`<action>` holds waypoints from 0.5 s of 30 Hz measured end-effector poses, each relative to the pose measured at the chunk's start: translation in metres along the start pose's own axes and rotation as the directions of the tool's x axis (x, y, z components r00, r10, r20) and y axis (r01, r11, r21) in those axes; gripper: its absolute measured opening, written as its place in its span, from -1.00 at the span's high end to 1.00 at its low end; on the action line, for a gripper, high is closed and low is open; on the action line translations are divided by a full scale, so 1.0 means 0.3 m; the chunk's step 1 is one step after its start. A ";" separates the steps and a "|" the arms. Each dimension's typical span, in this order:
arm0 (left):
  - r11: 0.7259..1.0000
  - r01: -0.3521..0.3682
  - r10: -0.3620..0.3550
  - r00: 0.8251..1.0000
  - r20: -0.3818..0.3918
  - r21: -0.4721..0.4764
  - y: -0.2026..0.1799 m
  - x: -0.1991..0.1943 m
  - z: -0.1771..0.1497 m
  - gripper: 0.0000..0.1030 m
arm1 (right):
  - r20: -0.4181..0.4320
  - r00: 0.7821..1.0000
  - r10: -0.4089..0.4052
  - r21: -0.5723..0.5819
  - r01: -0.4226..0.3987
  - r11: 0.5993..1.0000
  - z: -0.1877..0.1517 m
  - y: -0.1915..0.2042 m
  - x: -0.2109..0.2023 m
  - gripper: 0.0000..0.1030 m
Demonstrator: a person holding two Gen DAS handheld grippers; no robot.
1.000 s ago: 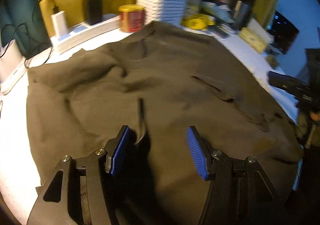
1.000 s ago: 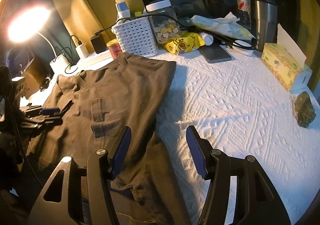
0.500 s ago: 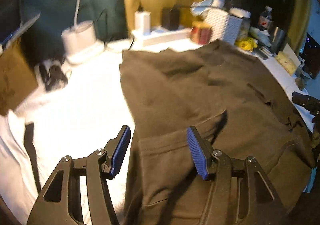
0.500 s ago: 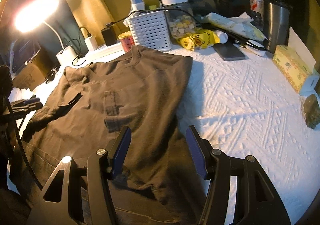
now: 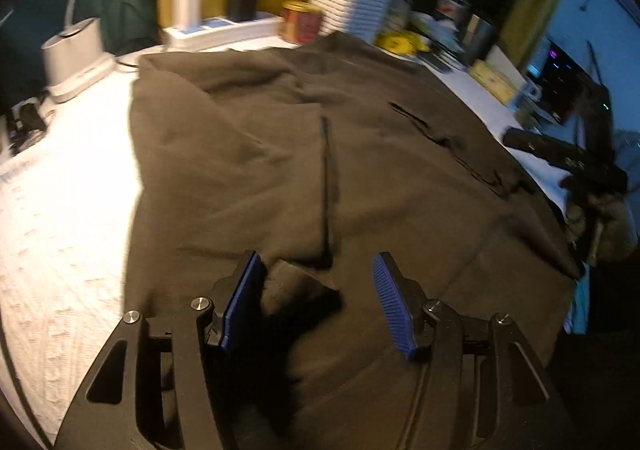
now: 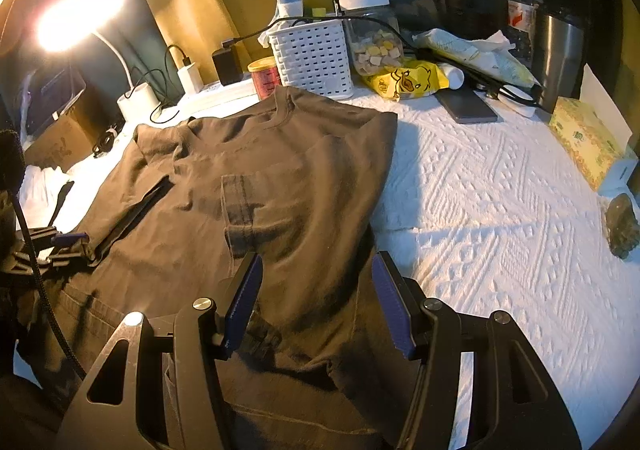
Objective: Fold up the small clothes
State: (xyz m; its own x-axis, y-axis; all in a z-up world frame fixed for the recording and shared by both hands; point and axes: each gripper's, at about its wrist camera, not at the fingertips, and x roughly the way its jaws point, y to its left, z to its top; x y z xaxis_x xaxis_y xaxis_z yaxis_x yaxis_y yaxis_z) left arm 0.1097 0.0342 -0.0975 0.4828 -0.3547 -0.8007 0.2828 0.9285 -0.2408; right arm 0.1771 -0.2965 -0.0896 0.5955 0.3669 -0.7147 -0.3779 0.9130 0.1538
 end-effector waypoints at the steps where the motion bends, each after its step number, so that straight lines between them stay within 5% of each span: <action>1: 1.000 0.004 -0.004 1.000 -0.004 0.011 -0.011 -0.001 -0.003 -0.13 | -0.004 1.000 0.002 -0.003 -0.002 1.000 -0.004 0.002 -0.001 -0.17; 6: 0.998 -0.050 0.049 0.998 0.029 0.024 -0.021 -0.004 0.012 -0.13 | -0.027 1.000 0.011 -0.019 -0.012 1.000 -0.028 0.016 -0.002 -0.17; 10: 0.977 -0.193 0.195 0.981 -0.011 0.086 -0.037 0.047 0.008 -0.13 | -0.049 0.999 0.017 -0.034 -0.019 0.999 -0.056 0.035 0.006 -0.17; 15: 0.982 -0.150 0.150 0.989 0.013 0.112 -0.079 0.026 -0.011 -0.13 | -0.059 0.998 0.010 -0.039 -0.013 0.999 -0.077 0.050 -0.002 -0.17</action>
State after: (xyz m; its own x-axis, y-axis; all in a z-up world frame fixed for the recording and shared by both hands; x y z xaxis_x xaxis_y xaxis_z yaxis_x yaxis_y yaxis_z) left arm 0.1040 0.0098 -0.0999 0.5302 -0.2130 -0.8207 0.2981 0.9530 -0.0548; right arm 0.1546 -0.2872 -0.1027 0.5488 0.3652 -0.7520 -0.4129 0.9006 0.1360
